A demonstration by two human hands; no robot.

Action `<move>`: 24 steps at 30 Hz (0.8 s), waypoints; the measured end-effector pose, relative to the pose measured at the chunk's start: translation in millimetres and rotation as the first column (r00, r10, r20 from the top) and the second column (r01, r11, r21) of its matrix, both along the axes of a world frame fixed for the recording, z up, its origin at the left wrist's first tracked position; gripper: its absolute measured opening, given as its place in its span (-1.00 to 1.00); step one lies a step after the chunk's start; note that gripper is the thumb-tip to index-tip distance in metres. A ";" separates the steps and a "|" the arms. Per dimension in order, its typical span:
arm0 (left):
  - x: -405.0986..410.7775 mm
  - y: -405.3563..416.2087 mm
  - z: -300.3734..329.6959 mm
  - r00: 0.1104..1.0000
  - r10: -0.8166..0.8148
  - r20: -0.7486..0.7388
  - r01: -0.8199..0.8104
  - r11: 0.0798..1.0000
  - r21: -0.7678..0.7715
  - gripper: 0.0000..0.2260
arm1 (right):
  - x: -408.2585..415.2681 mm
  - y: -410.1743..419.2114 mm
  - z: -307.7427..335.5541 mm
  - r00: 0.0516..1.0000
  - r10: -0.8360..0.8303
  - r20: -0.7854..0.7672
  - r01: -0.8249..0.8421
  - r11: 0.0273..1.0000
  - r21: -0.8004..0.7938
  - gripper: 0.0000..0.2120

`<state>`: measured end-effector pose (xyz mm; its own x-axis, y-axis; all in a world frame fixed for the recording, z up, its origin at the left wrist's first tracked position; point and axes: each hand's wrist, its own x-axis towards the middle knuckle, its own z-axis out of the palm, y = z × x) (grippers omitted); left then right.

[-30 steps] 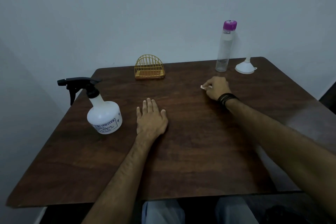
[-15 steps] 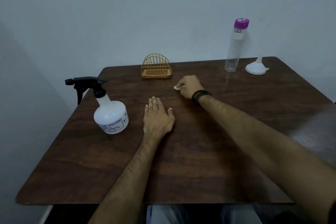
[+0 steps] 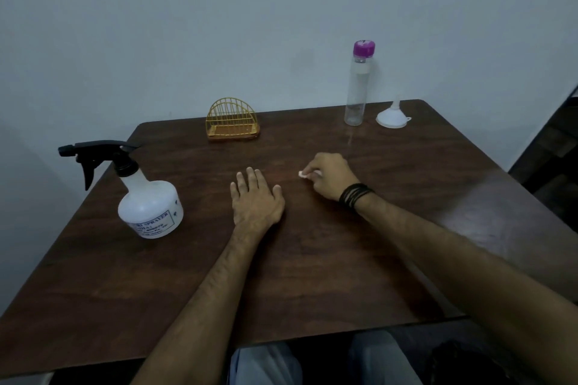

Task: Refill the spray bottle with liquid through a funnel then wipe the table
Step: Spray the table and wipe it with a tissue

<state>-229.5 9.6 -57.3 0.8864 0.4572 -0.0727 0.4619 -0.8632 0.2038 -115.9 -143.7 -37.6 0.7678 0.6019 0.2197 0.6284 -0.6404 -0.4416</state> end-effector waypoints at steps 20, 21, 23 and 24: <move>36.1 -67.0 2.8 0.987 -0.158 0.002 0.158 0.986 -0.044 -0.41 | 19.1 -86.7 8.4 0.425 0.516 -0.743 0.493 0.557 0.669 -0.71; 39.4 -70.4 2.7 0.985 -0.170 0.009 0.170 0.984 -0.049 -0.41 | 22.6 -90.3 7.6 0.441 0.495 -0.749 0.491 0.565 0.663 -0.73; 46.3 -80.7 2.6 0.979 -0.202 0.028 0.203 0.977 -0.058 -0.43 | 31.0 -97.4 6.0 0.466 0.461 -0.755 0.508 0.560 0.655 -0.75; 48.9 -86.2 2.6 0.975 -0.219 0.039 0.221 0.973 -0.062 -0.43 | 34.2 -99.7 6.6 0.472 0.451 -0.757 0.509 0.562 0.652 -0.77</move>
<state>-180.6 -76.6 -54.8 0.9671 0.2457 -0.0660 0.2543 -0.9272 0.2750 -81.6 -243.4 -31.1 0.8272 0.5320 -0.1812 -0.3468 0.2296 -0.9094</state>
